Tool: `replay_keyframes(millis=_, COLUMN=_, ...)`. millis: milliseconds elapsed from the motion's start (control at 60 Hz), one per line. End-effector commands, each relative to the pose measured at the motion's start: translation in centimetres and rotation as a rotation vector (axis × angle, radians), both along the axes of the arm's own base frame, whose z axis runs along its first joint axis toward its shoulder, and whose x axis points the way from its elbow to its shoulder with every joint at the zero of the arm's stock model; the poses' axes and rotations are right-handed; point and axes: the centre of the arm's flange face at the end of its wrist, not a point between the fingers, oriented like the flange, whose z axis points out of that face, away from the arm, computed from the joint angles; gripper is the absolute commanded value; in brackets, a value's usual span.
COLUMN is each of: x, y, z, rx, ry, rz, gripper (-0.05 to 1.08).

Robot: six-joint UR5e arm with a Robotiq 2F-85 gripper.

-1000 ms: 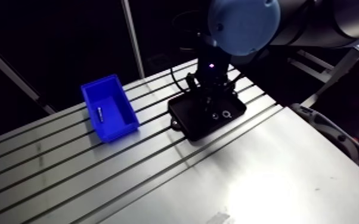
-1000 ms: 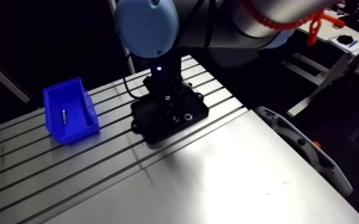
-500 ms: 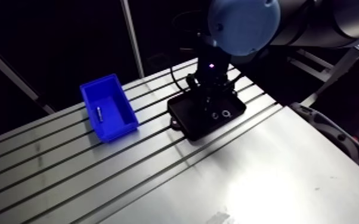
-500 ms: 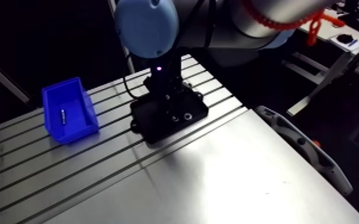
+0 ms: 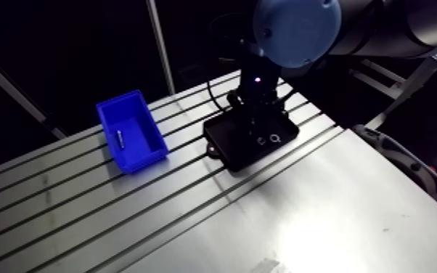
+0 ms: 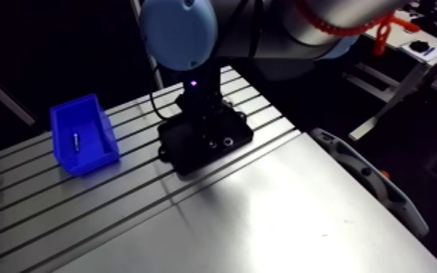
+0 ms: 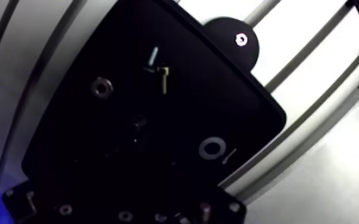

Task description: Pick up the M10 bolt from the tray and put it into the blue bin.

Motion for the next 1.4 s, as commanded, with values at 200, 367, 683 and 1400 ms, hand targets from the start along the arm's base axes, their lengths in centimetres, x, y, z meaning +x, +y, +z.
replay_keyframes(millis=200, x=0.0, y=0.3, z=0.9, rx=0.004, ry=0.015, rz=0.006, gripper=1.01)
replay_keyframes(millis=367, x=0.0, y=0.1, z=4.1, rx=0.021, ry=0.060, rz=0.036, gripper=1.06)
replay_keyframes(millis=683, x=1.0, y=-2.2, z=11.0, rx=-0.022, ry=0.114, rz=0.239, gripper=1.07)
replay_keyframes(millis=1400, x=-4.7, y=-17.0, z=21.3, rx=-0.123, ry=0.277, rz=1.730, gripper=1.08)
